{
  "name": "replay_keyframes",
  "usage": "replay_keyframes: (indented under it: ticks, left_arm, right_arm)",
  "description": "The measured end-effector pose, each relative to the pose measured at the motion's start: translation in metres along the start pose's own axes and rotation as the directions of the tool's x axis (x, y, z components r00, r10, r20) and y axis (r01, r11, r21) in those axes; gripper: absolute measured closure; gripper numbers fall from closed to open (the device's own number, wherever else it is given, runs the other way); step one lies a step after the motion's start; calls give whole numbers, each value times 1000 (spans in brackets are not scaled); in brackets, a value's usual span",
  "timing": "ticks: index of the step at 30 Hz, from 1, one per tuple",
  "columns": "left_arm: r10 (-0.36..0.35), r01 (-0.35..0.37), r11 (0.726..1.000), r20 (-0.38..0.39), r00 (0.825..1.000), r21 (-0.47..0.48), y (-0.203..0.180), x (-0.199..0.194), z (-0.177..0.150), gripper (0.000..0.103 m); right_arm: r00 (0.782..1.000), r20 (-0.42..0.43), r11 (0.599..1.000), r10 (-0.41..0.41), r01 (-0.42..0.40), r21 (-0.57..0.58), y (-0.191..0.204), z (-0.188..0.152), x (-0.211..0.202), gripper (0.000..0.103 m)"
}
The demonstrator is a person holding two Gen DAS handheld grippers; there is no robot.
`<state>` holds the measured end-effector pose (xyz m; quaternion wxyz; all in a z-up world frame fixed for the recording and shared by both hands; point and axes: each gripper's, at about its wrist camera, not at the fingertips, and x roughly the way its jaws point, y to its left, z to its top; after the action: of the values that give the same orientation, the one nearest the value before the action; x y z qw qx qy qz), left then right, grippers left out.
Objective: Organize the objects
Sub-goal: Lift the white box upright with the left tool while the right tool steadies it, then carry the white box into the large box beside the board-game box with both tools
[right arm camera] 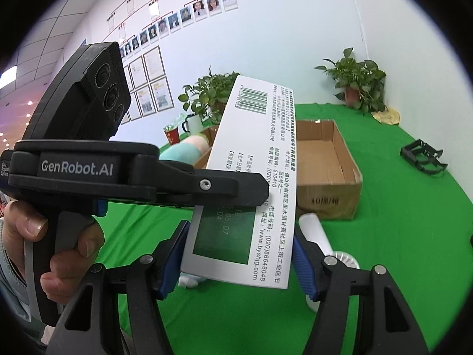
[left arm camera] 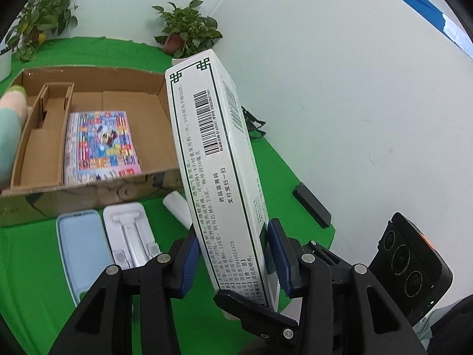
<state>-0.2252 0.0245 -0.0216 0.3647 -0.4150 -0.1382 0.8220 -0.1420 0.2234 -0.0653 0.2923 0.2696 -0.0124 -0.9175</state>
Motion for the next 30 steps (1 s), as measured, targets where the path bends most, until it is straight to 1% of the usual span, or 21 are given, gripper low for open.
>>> replay_keyframes:
  ticks: [2,3,7,8,11,14,17,20,23,30]
  left_arm:
    - [3,-3,1000,10,1000,13,-7,-2,7,61]
    - [3,-3,1000,17,1000,22,-18,3,11,61]
    - [2,-5,998,44,999,60,-28,2,41,61]
    - [2,-5,998,48,999,64,-28,6,51,61]
    - [-2,-2,997,57,998,72,-34,0,72,61]
    - [-2,-2,998,62,998,62,-30,2,90,61]
    - [12,-15,998,62,998,57,-23,8,108,61]
    - [38,-40,998,45,998,49,-12,21,126,61]
    - [49,-50,998,29,998,29,0,34,142,61]
    - [61,-61,998,-14,998,-6,32,69,165,62]
  right_arm:
    - [1000,12,1000,4,-5,3,-5,10,3,39]
    - [1000,20,1000,3,-3,1,-7,15,4,39]
    - [998,56,1000,-3,4,-9,-14,38,7,39]
    - [998,63,1000,-5,6,-9,-15,43,8,39]
    - [997,80,1000,-10,11,-13,-19,58,12,39]
    - [997,76,1000,-11,12,-13,-25,73,20,39]
    - [998,57,1000,3,-2,-6,-34,88,32,39]
    - [1000,20,1000,18,-19,9,-44,99,47,39]
    - [999,-18,999,40,-39,31,-55,109,66,39]
    - [994,-94,995,62,-54,80,-73,117,98,39]
